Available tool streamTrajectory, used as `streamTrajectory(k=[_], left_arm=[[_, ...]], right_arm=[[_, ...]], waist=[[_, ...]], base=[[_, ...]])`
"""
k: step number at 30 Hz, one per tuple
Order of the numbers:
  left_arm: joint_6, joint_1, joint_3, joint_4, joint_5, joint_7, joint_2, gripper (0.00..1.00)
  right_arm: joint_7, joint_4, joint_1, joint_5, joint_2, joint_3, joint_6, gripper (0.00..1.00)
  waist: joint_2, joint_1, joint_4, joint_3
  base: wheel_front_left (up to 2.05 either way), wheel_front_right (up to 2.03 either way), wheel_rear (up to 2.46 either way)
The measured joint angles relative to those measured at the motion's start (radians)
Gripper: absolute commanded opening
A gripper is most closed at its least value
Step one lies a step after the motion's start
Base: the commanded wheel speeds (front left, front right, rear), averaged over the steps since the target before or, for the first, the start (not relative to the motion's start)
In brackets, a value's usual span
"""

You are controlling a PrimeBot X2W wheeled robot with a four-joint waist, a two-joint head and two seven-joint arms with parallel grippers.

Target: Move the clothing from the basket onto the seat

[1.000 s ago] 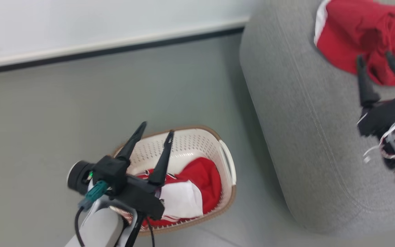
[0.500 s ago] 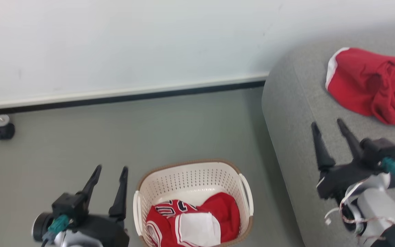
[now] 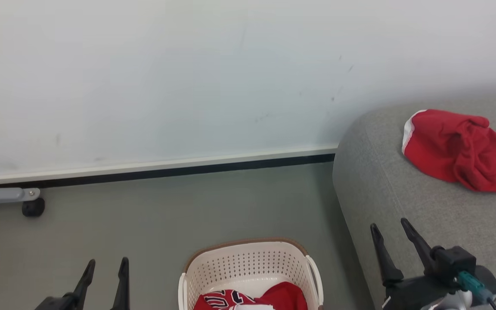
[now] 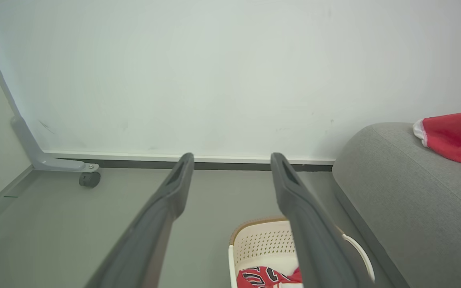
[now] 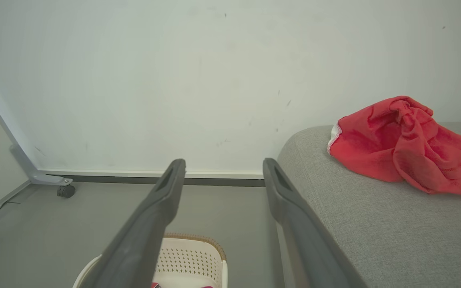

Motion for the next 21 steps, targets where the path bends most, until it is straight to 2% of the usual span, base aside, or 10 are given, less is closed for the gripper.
streamTrajectory(k=[11, 21], left_arm=[[0.001, 0.104, 0.102, -0.069, 0.039, 0.000, -0.008, 1.00], [0.001, 0.151, 0.149, -0.109, 0.082, 0.000, -0.039, 1.00]], right_arm=[[0.000, -0.120, 0.136, -0.043, -0.003, -0.073, -0.012, 1.00], [0.000, -0.165, 0.207, -0.069, 0.023, -0.143, -0.013, 1.00]], waist=[[0.0001, 0.0002, 0.013, -0.031], [0.0001, 0.0002, 0.016, -0.030]], base=[[0.00, 0.00, 0.00], [0.00, 0.00, 0.00]])
